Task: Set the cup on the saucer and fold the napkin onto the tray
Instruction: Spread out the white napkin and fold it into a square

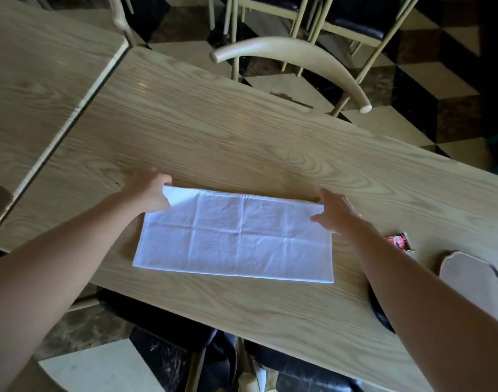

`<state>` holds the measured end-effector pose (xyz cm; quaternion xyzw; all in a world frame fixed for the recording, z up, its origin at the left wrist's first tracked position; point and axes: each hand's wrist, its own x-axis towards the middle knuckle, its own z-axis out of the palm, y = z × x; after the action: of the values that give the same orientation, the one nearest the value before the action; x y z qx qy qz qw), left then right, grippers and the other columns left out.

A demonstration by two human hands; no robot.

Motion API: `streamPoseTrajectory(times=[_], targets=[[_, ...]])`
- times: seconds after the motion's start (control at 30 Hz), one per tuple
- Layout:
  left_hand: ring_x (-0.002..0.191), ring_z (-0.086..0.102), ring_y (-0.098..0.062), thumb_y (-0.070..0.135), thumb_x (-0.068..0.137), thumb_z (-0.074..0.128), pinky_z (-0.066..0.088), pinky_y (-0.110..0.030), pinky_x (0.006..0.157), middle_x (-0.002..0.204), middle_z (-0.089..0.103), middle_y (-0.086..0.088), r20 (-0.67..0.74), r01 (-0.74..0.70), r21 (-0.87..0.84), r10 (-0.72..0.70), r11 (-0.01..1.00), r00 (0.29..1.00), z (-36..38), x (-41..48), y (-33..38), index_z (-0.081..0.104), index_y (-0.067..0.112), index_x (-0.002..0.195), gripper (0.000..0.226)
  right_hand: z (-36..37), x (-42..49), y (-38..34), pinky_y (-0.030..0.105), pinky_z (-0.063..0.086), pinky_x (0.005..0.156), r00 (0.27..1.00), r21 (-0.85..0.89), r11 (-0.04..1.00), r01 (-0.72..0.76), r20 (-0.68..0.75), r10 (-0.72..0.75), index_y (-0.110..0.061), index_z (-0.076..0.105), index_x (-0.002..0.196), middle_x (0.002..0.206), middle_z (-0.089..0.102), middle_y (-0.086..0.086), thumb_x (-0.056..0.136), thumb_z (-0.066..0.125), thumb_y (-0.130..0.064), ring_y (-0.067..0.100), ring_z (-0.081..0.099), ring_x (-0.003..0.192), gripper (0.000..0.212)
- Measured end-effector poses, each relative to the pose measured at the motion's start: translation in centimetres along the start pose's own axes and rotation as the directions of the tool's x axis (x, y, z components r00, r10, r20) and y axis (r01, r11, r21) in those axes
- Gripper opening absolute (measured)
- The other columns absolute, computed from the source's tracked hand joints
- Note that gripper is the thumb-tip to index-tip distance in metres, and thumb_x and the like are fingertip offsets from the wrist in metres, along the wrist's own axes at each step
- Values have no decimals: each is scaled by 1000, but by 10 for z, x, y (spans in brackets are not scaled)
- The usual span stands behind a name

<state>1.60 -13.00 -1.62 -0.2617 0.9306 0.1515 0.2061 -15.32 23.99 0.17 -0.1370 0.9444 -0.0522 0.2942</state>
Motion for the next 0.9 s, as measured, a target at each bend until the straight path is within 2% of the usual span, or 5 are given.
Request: streamPoseTrajectory(times=[0.13, 0.27, 0.53, 0.77, 0.9], targets=[[55, 48, -22, 14, 59, 87, 40, -26, 53, 63, 49, -5, 76, 268, -570, -275, 777, 958, 4, -11, -9, 56, 5, 74, 35, -3, -9, 6, 37, 50, 80, 988, 288, 951, -113, -65, 138, -22, 68, 96, 89, 68, 6, 80, 74, -27, 34, 64, 99, 17], [69, 61, -25, 52, 51, 81, 49, -35, 64, 75, 65, -11, 196, 433, -644, -411, 631, 890, 25, -36, -24, 66, 3, 82, 60, 8, -22, 11, 33, 47, 65, 962, 431, 872, -233, -31, 272, -13, 62, 78, 71, 61, 2, 80, 74, -32, 28, 59, 73, 23], [57, 50, -26, 34, 82, 58, 34, -32, 52, 55, 50, -3, -81, 231, -617, -353, 752, 932, 20, -71, 16, 49, 11, 63, 32, 33, -40, 7, 34, 44, 73, 937, 497, 820, -284, -38, 347, -6, 63, 107, 103, 69, 16, 83, 59, -21, 37, 62, 100, 28], [51, 62, -21, 13, 78, 64, 50, -27, 44, 73, 60, -7, 47, 69, -830, -54, 554, 997, -21, -94, 129, 53, 18, 75, 12, 27, -70, -4, 39, 38, 94, 932, 450, 879, -161, -224, 286, -5, 55, 118, 121, 60, 19, 88, 59, -22, 37, 50, 117, 34], [54, 69, -21, 8, 77, 62, 60, -36, 53, 77, 65, -9, 92, 51, -868, 59, 493, 994, -17, -107, 192, 56, 7, 86, 11, 1, -98, -42, 37, 52, 77, 962, 928, 264, -262, 273, -5, -14, 65, 108, 108, 71, 11, 93, 60, -43, 29, 66, 90, 32]])
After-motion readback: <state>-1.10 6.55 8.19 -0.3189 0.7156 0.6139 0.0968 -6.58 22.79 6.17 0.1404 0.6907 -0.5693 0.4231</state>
